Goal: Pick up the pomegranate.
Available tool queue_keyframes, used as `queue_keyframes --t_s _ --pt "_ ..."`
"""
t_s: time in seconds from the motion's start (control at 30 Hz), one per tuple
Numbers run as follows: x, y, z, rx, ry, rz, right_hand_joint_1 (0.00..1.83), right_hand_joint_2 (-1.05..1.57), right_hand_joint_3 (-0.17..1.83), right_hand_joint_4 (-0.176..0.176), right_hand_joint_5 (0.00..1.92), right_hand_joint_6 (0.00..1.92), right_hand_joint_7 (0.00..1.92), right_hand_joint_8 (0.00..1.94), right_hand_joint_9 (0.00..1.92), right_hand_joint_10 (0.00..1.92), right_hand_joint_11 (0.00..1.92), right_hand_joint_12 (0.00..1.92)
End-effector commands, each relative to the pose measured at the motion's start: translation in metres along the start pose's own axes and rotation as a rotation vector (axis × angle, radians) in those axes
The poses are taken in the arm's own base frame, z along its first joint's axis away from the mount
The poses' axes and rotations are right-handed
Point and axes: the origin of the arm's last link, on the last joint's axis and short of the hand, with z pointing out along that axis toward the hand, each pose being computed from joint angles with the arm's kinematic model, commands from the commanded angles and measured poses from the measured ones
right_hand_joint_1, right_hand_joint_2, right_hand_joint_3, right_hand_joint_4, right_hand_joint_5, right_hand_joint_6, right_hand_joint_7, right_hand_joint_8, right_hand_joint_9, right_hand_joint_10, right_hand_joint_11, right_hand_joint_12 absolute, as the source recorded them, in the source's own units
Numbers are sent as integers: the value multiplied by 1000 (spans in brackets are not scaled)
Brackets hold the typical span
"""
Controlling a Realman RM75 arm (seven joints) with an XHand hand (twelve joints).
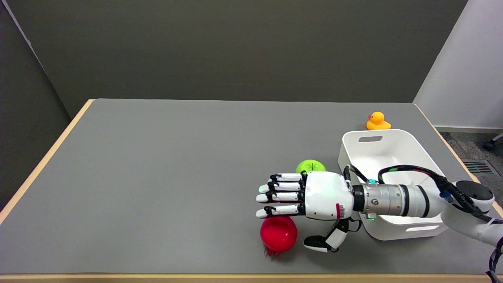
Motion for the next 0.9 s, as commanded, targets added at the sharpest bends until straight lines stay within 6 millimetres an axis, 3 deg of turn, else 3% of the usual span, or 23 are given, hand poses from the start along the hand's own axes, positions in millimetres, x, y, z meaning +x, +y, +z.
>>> queue_keyframes --t_s 0.03,0.27,0.47,0.53,0.7,0.9 --pt "-8 -5 0 4 -24 -11 642 543 929 73 156 364 159 257 23 531 -1 1038" --pt "2 -14 6 34 7 -21 629 540 925 72 152 361 159 256 22 531 -1 1040" --pt "7 -18 11 46 31 -25 485 519 880 65 121 337 141 251 6 521 -1 1034" --pt "10 -18 13 38 51 -33 479 503 964 57 50 428 63 358 -1 445 16 912" --pt "16 -20 17 13 119 -79 409 501 963 56 34 376 56 324 7 387 18 925" --pt "8 -19 27 -8 120 -56 393 499 967 54 31 368 69 336 2 446 28 914"
